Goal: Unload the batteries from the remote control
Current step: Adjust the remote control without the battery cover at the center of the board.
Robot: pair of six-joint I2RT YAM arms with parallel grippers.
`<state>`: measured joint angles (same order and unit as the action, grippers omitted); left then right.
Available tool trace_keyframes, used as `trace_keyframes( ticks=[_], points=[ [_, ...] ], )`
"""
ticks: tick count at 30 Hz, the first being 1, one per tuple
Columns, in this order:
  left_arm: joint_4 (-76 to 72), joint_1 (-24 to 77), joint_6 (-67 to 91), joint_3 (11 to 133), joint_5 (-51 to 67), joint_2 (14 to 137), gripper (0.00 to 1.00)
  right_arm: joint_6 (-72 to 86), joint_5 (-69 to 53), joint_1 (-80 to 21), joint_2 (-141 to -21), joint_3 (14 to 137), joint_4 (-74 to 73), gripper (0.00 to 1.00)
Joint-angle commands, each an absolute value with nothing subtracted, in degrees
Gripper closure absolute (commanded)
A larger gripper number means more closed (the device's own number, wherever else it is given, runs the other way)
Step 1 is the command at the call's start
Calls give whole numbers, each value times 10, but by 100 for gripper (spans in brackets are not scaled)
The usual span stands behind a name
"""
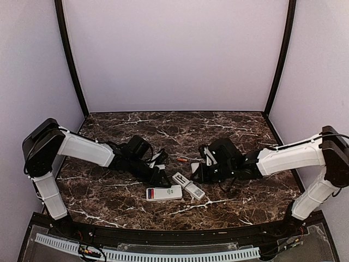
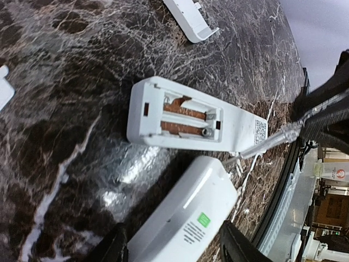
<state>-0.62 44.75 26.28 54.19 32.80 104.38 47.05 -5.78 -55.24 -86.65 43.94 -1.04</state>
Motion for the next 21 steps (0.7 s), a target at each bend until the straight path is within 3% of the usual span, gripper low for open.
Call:
trace_keyframes(
  ticks=[1, 12, 18, 21],
  points=[
    [33, 446, 277, 501, 292, 974, 43, 434, -80, -518, -916, 489, 76, 100],
    [80, 424, 353, 426, 212, 844, 41, 332, -94, -480, -917, 575, 15, 100],
    [42, 410, 416, 369, 246, 835, 62, 347, -102, -529, -905, 588, -26, 100],
    [24, 407, 436, 352, 254, 835, 67, 368, -101, -562, -925, 600, -22, 100]
  ],
)
